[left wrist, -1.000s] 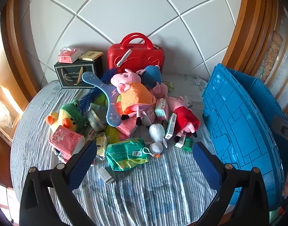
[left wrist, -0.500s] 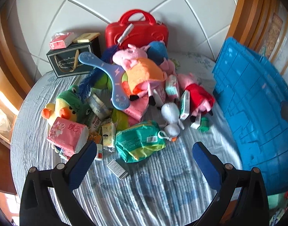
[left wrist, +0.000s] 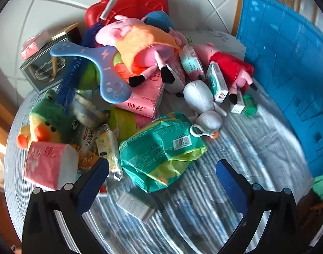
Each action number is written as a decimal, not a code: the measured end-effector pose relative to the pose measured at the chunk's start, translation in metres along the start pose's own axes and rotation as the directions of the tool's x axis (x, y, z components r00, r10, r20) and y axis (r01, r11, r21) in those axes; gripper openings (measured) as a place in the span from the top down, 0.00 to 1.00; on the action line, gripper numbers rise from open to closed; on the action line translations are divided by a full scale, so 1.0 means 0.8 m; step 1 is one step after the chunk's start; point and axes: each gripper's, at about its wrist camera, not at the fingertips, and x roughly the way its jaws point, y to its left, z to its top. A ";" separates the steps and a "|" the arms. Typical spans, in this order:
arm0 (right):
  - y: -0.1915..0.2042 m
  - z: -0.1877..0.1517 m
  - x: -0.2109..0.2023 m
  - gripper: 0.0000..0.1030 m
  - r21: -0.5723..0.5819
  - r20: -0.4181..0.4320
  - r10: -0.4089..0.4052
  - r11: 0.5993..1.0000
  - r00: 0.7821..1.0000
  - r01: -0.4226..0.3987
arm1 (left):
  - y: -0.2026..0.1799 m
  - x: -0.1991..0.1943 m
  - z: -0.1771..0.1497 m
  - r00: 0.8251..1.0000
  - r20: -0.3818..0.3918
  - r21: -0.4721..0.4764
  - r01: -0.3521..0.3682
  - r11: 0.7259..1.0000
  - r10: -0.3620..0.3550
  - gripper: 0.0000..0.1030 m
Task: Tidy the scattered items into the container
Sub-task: 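Grasp the green-yellow wipes pack with the left tool while the right tool grasps the green jar, then lift the wipes pack with the left tool while the right tool carries the jar to the bin, then open the left tool over the bin while the right tool drops the jar inside, then bring both tools back from the bin to the heap of items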
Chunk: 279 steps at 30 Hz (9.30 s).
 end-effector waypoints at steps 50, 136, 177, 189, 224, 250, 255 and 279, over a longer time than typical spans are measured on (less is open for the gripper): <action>-0.110 0.066 0.258 0.61 0.174 -0.143 -0.304 0.929 0.942 0.326 | 0.042 0.082 -0.039 0.989 -0.019 -0.059 0.146 0.988 -0.148 0.51; 0.012 0.049 -0.235 0.61 -0.233 0.221 0.098 0.971 0.970 -0.045 | -0.052 -0.368 0.041 0.911 0.294 -0.350 -0.179 0.919 0.290 0.78; -0.261 -0.041 -0.398 0.61 0.219 0.370 -0.209 0.967 0.905 0.134 | -0.424 -0.342 0.240 0.886 0.435 0.151 0.105 0.983 -0.162 0.78; -0.333 -0.073 -0.407 0.61 0.363 0.328 -0.308 0.914 0.893 0.181 | -0.494 -0.297 0.283 0.888 0.374 0.251 0.183 0.951 -0.269 0.78; -0.365 -0.039 -0.398 0.00 0.411 0.336 -0.369 0.885 0.866 0.217 | -0.485 -0.277 0.322 0.890 0.398 0.176 0.167 0.970 -0.225 0.00; -0.212 0.054 -0.323 0.00 0.102 0.400 -0.125 0.991 0.908 0.092 | -0.296 -0.321 0.211 0.915 0.396 -0.124 -0.022 0.992 0.070 0.00; -0.178 0.063 -0.302 0.00 0.043 0.384 -0.074 0.997 0.921 0.062 | -0.259 -0.324 0.183 0.920 0.369 -0.198 -0.057 0.979 0.128 0.00; -0.026 0.114 -0.180 0.00 -0.020 0.277 -0.059 0.998 0.959 0.067 | 0.033 -0.263 0.029 0.950 0.148 -0.557 -0.148 0.817 0.273 0.00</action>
